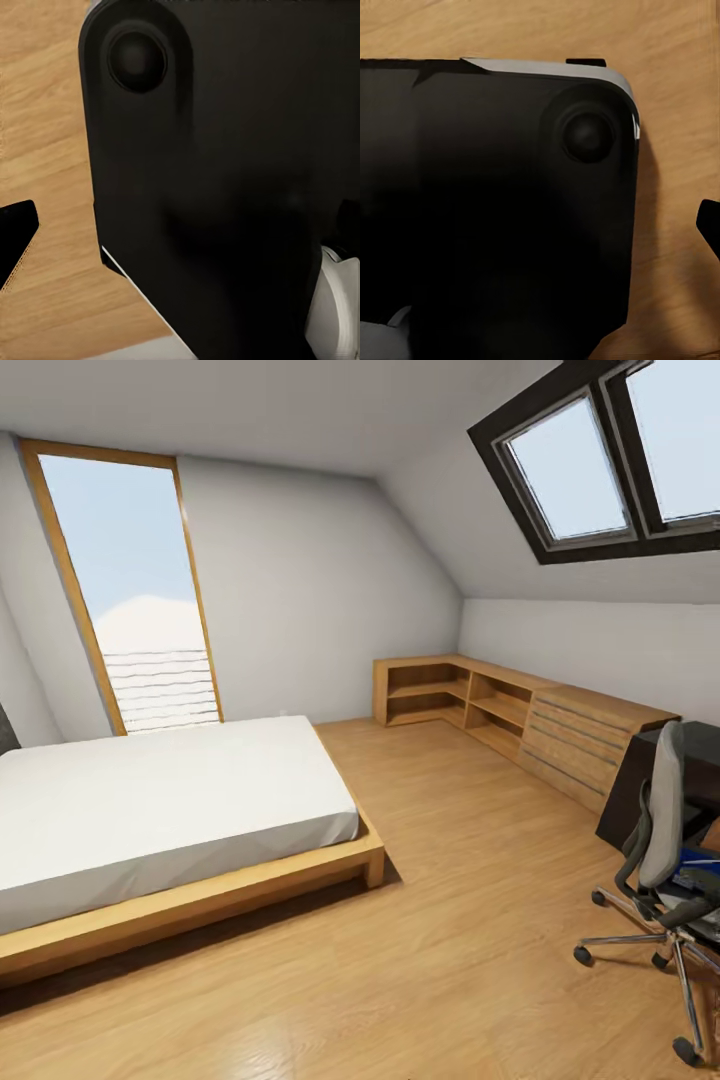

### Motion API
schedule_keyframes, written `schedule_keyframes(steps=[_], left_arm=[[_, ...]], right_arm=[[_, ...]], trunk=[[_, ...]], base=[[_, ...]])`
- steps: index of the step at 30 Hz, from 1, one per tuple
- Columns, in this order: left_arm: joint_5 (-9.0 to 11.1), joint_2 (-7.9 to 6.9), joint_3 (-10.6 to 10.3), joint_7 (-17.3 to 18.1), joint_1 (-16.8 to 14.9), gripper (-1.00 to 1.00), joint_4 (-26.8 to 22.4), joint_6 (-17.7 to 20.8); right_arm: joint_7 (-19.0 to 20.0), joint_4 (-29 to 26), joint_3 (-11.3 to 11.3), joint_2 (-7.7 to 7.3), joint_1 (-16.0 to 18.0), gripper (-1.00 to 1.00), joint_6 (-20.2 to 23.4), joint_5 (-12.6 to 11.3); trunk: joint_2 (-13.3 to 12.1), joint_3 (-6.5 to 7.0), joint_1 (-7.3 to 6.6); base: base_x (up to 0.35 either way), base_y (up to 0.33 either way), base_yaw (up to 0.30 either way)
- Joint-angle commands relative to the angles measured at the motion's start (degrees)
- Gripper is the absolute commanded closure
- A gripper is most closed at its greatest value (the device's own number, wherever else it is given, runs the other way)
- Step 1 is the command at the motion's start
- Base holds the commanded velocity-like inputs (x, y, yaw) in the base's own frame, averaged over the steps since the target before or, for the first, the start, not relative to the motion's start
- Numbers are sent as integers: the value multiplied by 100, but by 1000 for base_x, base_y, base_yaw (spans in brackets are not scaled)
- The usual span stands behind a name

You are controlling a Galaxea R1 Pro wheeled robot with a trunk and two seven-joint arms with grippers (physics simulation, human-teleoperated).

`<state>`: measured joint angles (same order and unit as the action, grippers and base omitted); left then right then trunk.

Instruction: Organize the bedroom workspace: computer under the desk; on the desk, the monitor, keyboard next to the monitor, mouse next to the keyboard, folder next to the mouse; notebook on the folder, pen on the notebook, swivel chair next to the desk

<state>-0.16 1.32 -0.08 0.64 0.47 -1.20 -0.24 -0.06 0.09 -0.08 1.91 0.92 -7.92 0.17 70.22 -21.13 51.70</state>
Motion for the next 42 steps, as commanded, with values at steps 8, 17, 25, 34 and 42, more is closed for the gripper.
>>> schedule_keyframes(steps=[8, 17, 25, 34, 42], left_arm=[[-6, 18, 2, 7, 3, -100, -17, -2], [17, 99, 18, -19, 3, -100, -588, -298], [455, 102, 225, -41, 6, -100, -1998, -998], [952, -368, 336, -49, 3, -100, -1659, -1984], [956, -378, 328, -55, 6, -100, -1523, -2441]], right_arm=[[-10, -40, -69, -2, 4, -100, -49, -46], [5, -588, -331, -7, 4, -100, -628, -362], [9, -1642, -375, -22, 21, -100, -1737, -1595], [21, -1787, -275, 5, 712, -100, -1934, -1794], [16, -1585, -143, 10, 733, -100, -2084, -330]], trunk=[[3, 14, 0], [3, 44, 0], [-157, 115, -88], [-358, 208, -198], [-358, 220, -198]], base=[[0, 0, -232], [0, 0, -251], [0, 0, -277], [0, 0, -155], [0, 35, -258]])
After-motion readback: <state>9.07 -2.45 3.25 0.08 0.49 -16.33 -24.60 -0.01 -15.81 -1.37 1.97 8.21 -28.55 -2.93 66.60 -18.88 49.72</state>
